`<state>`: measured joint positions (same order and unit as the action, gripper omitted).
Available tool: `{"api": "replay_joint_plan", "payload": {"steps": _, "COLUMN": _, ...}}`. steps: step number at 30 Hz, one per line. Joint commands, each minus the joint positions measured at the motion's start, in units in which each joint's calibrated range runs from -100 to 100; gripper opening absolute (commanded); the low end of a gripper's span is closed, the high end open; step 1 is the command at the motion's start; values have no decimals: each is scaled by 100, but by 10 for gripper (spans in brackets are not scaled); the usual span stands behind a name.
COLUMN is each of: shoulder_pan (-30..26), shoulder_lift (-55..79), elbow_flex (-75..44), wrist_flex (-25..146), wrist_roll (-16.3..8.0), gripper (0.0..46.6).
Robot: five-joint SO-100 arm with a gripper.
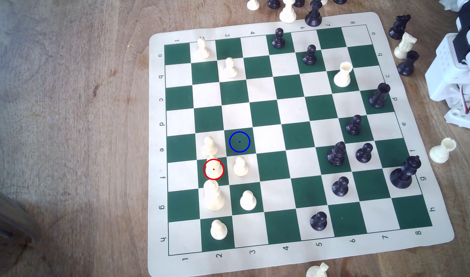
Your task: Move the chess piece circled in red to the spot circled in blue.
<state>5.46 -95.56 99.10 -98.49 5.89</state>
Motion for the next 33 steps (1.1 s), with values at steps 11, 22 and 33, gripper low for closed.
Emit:
{"api": "replay_joint_plan", "payload": {"steps": 11, "shoulder_pan": 29, "shoulder_lift": -28, "elbow_flex": 90, "wrist_flex": -119, "wrist_roll": -464, "gripper": 2}}
{"api": "replay_joint_plan", "payload": {"steps": 22, "shoulder_pan": -73, "shoulder_lift": -28, "elbow_flex": 90, "wrist_flex": 242, "wrist_roll": -513, "gripper": 2}}
{"api": "replay_joint_plan", "payload": {"steps": 33, "shoulder_pan": -1121, "shoulder_lift": -11, "elbow_flex": 72, "wrist_flex": 6679, "wrist_roll": 39, "gripper": 2}}
